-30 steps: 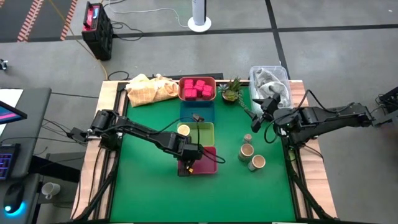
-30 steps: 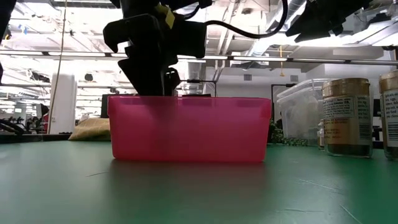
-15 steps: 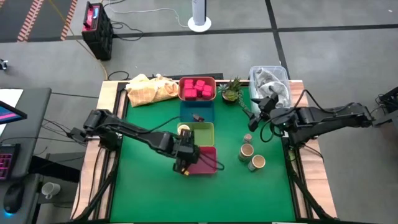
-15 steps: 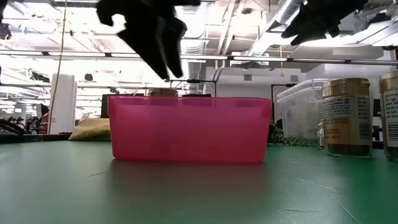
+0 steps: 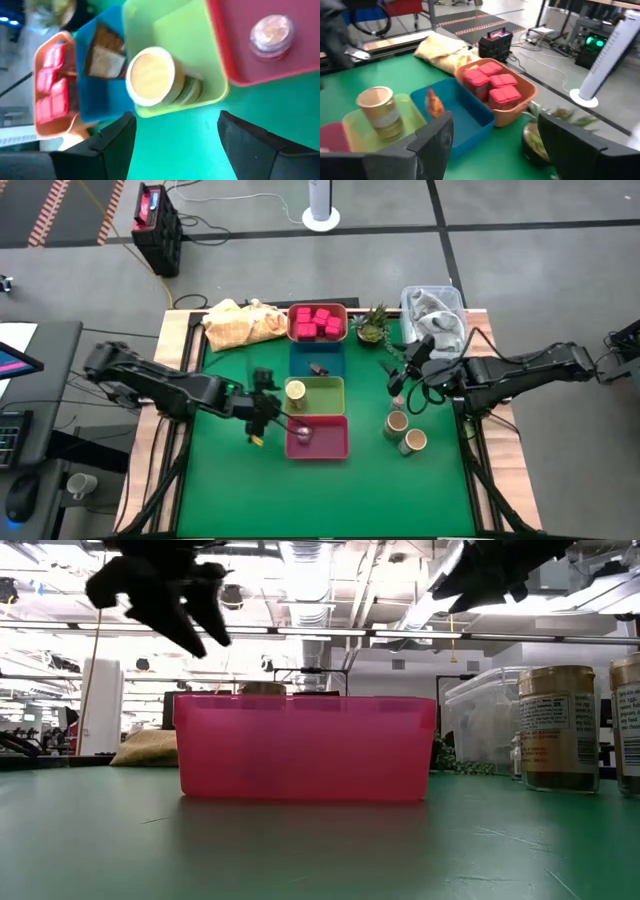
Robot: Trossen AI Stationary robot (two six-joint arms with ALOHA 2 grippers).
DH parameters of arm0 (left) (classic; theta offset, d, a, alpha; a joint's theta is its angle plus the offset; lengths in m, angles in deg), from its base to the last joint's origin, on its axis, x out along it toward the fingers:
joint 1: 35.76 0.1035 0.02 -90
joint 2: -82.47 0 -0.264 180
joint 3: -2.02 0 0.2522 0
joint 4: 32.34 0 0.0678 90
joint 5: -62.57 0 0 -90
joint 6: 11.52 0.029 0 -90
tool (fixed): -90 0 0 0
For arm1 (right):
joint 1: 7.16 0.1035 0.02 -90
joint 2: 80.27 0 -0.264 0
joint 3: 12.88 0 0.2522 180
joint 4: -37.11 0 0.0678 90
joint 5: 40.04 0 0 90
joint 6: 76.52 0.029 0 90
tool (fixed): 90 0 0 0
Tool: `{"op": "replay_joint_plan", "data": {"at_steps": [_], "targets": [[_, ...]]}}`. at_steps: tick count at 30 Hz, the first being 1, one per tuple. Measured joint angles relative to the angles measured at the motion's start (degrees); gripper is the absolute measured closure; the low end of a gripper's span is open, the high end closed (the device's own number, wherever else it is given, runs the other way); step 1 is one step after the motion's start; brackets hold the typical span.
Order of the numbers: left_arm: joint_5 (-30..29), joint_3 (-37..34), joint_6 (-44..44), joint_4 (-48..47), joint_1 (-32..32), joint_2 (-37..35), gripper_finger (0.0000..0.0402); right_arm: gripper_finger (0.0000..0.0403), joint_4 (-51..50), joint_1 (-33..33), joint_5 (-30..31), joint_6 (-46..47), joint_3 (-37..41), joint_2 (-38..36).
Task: Sort spices by type
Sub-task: Put the top golden seasoning bottle into the yellow bin
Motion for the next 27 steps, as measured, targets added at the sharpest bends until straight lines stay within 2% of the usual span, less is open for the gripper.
{"op": "replay_joint_plan", "data": {"at_steps": [5,8,12,15,19,22,27], "targets": [[-0.3,-7.7,-1.6,5.3,0.0,-10.1,0.0136,0.0088,0.1,2.8,0.0,0.1,-2.1,3.8],[-0.3,-11.0,-1.5,7.9,0.0,-13.9,0.0136,0.0088,0.0,3.5,-0.1,0.3,-4.1,5.8],[-1.0,-14.3,-0.8,11.7,0.2,-16.4,0.0136,0.0088,-0.8,3.7,-0.1,1.1,-6.7,8.2],[-3.8,-15.8,-0.7,11.3,0.3,-17.5,0.0136,0.0088,-2.1,3.4,-0.1,1.2,-8.3,9.9],[-7.1,-16.9,0.7,11.6,0.5,-18.5,0.0136,0.0088,-8.1,2.9,-0.8,4.9,-11.2,11.5],[-7.4,-17.0,1.7,12.4,1.6,-18.5,0.0136,0.0088,-15.8,1.1,-5.6,10.3,-13.0,12.7],[-7.4,-17.0,-0.5,14.0,3.4,-18.0,0.0136,0.0088,-27.1,-3.2,-18.1,20.5,-14.6,16.1]]}}
